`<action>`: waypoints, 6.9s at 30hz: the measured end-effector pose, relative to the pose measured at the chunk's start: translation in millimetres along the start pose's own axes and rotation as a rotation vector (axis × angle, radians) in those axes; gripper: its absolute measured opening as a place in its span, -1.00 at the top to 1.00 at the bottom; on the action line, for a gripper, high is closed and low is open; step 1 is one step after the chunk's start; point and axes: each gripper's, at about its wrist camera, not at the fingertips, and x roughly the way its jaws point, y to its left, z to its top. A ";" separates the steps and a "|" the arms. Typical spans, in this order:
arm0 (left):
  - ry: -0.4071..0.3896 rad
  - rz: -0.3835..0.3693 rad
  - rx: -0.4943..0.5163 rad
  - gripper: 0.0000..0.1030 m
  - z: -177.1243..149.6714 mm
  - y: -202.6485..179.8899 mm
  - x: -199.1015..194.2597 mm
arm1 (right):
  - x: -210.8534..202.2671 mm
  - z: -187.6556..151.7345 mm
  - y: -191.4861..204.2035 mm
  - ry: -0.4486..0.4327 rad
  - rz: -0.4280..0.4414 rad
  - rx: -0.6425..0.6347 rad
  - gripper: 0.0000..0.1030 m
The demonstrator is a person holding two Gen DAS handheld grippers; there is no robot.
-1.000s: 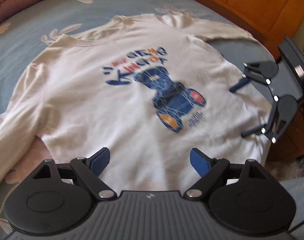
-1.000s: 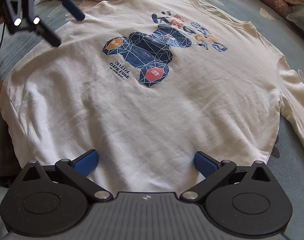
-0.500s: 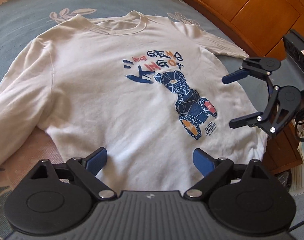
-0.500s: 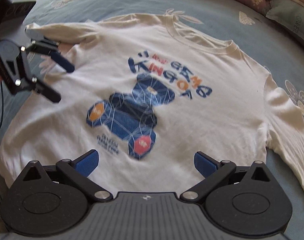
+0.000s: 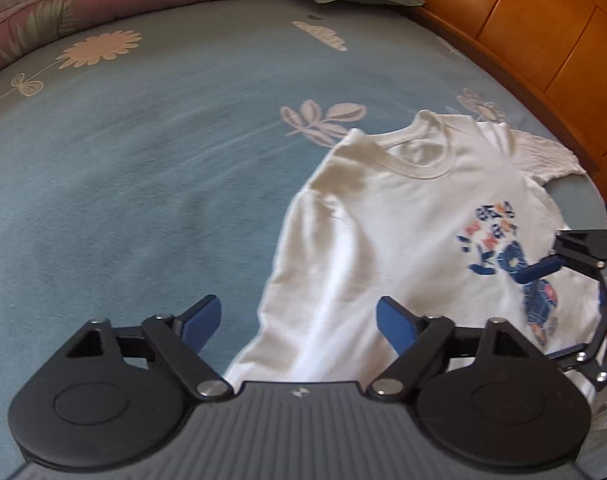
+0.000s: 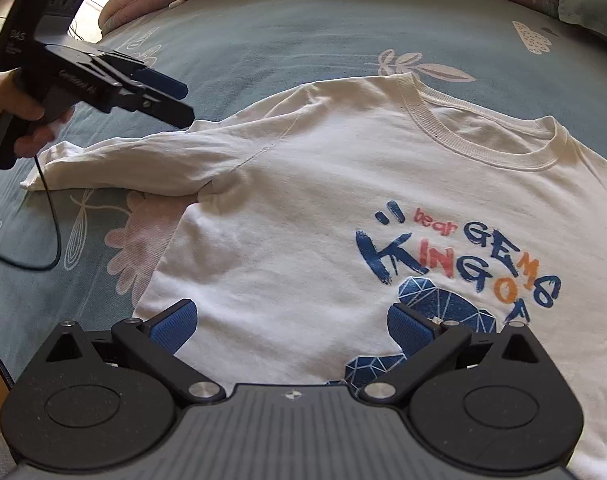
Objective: Fold clothes
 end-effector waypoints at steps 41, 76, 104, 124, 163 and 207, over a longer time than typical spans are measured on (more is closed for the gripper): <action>0.065 0.089 0.081 0.68 -0.3 61.1 -7.0 | 27.4 7.7 11.3 0.063 -0.058 0.002 -1.00; 0.218 0.298 -0.076 0.27 -129.9 110.5 -83.4 | 31.7 8.5 13.7 0.088 -0.065 -0.090 -1.00; 0.096 0.390 -0.320 0.39 -175.2 88.4 -102.9 | 35.6 12.0 20.0 0.144 -0.079 -0.164 -1.00; -0.037 0.348 -0.257 0.12 -109.0 29.8 -63.0 | 62.4 130.2 32.6 -0.062 -0.179 -0.138 -1.00; -0.004 0.406 -0.458 -0.13 -165.7 59.4 -89.1 | 131.7 214.6 32.2 0.066 -0.080 -0.717 0.89; -0.041 0.577 -0.511 -0.30 -178.4 72.9 -133.3 | 90.1 169.6 79.2 -0.040 -0.043 -0.185 0.47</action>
